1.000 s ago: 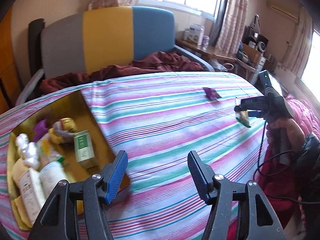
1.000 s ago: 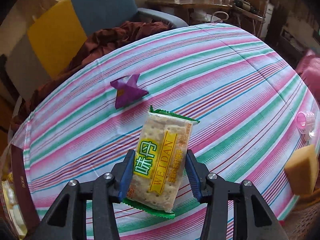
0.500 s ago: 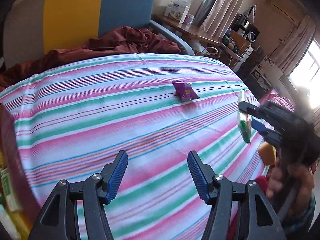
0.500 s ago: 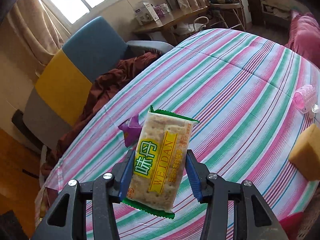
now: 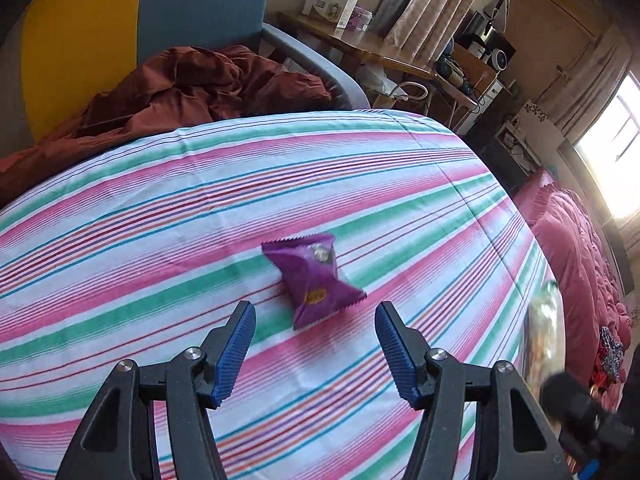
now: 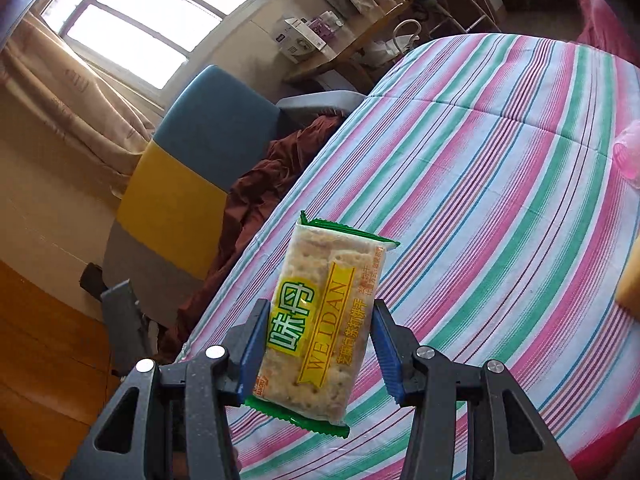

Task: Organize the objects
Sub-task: 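Grasp the purple candy packet with the left gripper while the right gripper holds the cracker bag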

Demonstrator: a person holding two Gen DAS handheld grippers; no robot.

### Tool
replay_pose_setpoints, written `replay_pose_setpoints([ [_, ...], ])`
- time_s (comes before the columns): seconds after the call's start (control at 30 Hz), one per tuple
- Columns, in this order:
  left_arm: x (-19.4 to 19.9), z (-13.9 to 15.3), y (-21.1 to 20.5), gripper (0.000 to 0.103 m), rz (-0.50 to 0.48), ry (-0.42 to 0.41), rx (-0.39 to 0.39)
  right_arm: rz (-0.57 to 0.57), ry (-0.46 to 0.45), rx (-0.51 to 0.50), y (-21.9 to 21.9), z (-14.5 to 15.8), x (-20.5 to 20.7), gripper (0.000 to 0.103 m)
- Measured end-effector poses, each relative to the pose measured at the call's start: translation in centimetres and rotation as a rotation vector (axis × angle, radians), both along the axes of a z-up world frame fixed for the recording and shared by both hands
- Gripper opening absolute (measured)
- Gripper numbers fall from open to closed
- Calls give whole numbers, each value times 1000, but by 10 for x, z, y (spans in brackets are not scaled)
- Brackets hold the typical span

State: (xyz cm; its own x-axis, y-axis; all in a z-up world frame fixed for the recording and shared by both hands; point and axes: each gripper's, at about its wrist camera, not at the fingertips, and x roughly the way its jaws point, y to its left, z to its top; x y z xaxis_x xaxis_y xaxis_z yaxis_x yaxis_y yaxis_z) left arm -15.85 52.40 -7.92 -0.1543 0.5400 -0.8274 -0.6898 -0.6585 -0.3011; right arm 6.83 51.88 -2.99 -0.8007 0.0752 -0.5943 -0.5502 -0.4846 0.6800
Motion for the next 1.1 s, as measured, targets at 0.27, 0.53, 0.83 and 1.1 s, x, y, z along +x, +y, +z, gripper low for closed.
replay_pose_setpoints([
  [0.27, -29, -36, 41, 61, 48, -13, -84, 34, 21, -36, -1, -5, -3, 52],
  [0.53, 4, -34, -10, 33, -38, 141, -115, 78, -23, 3, -3, -4, -12, 46],
  [0.83, 68, -28, -138, 33, 8, 149, -99, 107, -152, 2, -2, -21, -25, 53],
  [1.1, 149, -25, -226, 33, -16, 213, -32, 137, -317, 47, -9, -38, -41, 82],
])
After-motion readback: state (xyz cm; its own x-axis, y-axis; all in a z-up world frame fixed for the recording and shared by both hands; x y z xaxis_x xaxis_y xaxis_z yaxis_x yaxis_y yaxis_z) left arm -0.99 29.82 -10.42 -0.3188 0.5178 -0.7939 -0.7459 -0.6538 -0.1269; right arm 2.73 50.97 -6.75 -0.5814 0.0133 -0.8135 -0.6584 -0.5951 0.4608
